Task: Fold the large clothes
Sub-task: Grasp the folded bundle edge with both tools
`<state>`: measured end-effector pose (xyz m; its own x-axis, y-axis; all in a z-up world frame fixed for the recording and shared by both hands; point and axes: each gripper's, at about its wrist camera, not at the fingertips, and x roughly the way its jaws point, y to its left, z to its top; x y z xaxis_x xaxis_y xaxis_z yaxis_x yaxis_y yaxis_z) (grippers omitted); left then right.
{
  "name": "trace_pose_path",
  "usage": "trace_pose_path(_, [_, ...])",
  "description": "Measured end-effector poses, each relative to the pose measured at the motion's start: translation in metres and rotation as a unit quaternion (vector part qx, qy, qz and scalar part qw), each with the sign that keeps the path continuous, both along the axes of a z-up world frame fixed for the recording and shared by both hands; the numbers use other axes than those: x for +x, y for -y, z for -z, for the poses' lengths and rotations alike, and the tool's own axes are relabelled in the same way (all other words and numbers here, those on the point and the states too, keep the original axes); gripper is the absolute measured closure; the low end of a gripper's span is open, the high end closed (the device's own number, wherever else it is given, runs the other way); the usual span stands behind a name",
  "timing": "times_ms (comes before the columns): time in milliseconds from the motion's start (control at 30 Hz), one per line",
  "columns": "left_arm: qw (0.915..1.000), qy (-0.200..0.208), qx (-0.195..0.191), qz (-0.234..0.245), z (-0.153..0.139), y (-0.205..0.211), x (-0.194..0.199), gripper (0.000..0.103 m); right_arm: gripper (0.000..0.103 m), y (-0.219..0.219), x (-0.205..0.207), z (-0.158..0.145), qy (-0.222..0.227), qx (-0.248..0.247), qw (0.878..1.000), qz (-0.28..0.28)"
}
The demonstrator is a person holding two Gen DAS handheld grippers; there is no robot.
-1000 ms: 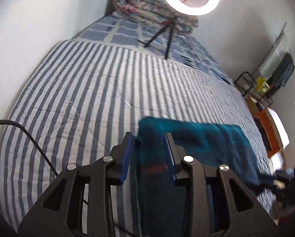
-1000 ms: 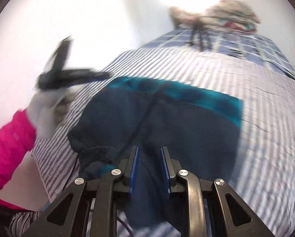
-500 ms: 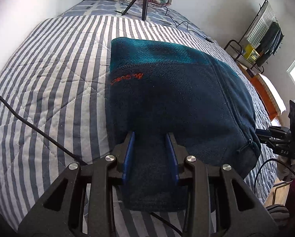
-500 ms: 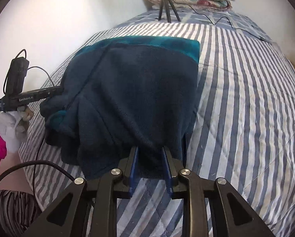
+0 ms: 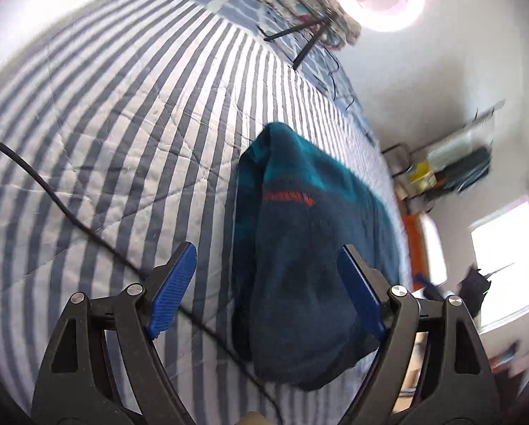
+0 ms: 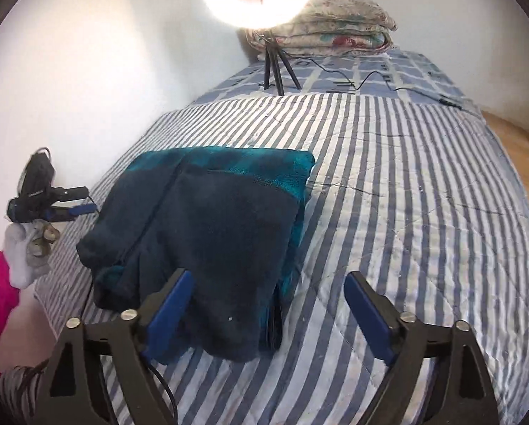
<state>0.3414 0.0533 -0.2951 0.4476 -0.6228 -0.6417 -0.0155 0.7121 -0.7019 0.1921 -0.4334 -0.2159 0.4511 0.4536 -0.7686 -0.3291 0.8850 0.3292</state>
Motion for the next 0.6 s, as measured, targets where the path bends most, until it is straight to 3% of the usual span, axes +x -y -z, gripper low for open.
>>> trace_pose_path(67, [0.9992,-0.013,-0.037,-0.005,0.01,-0.004,0.007,0.02,0.01,0.002,0.005,0.006,-0.014,0.02,1.0,0.0])
trace_pose_path(300, [0.9951,-0.037,-0.091,0.011,0.036,0.004,0.03,0.02,0.01,0.003,0.029,0.051,-0.098,0.097,0.99,0.007])
trace_pose_path(467, [0.9953,-0.045,-0.077,0.036,0.05,0.015,0.035,0.02,0.01,0.003,0.038,0.081,-0.137,0.144,0.98,0.004])
trace_pose_path(600, [0.9956,-0.044,-0.07,0.044,0.052,0.023,0.039,0.024,0.01,0.006,0.044,0.091,-0.139,0.183,0.973,0.002])
